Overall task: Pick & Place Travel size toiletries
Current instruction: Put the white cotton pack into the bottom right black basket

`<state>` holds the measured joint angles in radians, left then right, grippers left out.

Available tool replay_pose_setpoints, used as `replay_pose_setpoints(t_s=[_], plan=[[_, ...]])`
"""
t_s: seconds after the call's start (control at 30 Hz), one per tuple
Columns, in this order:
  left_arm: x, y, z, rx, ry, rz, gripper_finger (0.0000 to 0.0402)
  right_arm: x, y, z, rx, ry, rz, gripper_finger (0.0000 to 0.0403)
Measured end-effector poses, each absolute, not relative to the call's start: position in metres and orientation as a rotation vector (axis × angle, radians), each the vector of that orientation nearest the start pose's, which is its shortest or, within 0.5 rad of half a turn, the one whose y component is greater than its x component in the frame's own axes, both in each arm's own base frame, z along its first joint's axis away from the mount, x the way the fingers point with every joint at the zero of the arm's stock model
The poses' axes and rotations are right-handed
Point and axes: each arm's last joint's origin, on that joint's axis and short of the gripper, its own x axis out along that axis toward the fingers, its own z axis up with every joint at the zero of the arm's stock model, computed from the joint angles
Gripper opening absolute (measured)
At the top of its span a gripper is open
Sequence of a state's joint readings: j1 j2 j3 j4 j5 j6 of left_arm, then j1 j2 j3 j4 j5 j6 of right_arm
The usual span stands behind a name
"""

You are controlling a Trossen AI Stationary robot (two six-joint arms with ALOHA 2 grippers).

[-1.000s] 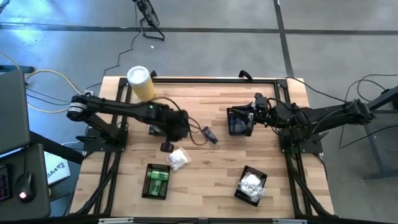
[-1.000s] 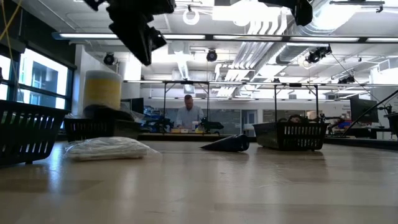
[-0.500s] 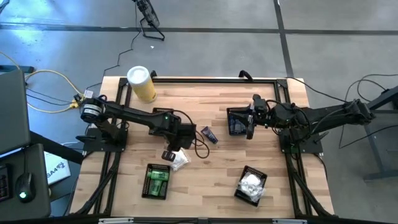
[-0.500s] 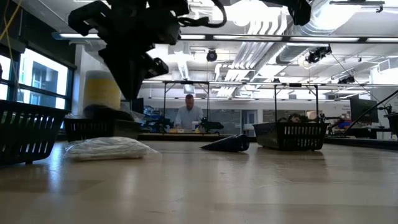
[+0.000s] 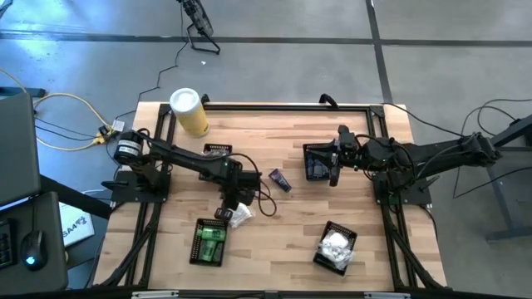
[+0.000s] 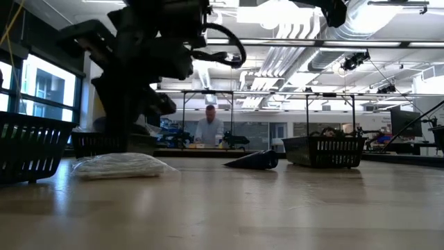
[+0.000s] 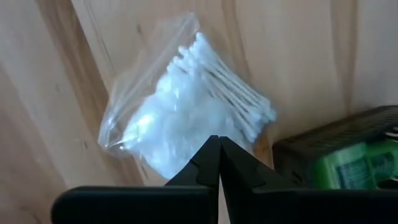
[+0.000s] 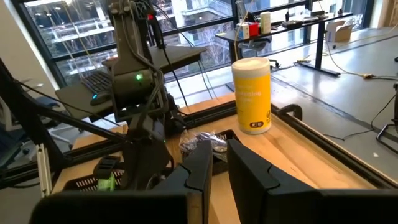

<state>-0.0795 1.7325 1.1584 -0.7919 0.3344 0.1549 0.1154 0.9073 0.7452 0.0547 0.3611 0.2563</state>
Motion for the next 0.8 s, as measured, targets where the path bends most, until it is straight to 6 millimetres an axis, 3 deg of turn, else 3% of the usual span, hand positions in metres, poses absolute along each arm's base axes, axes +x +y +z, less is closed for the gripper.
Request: replay_pose_setpoints(t_s=[0.3,0.63,0.8], plan=[[0.309,-0.034,0.166,-0.083,1.339,-0.445,0.0007,0.203,0.013,0.321,0.214,0.074,-0.260,0.0042],[0.322,-0.034,0.158,-0.020,1.126,-0.409,0.0008,0.203,0.013,0.321,0.212,0.074,-0.260,0.0042],[0.330,-0.022,0.160,0.028,1.047,-0.321,0.0008,0.203,0.013,0.321,0.212,0.074,-0.260,0.0042]])
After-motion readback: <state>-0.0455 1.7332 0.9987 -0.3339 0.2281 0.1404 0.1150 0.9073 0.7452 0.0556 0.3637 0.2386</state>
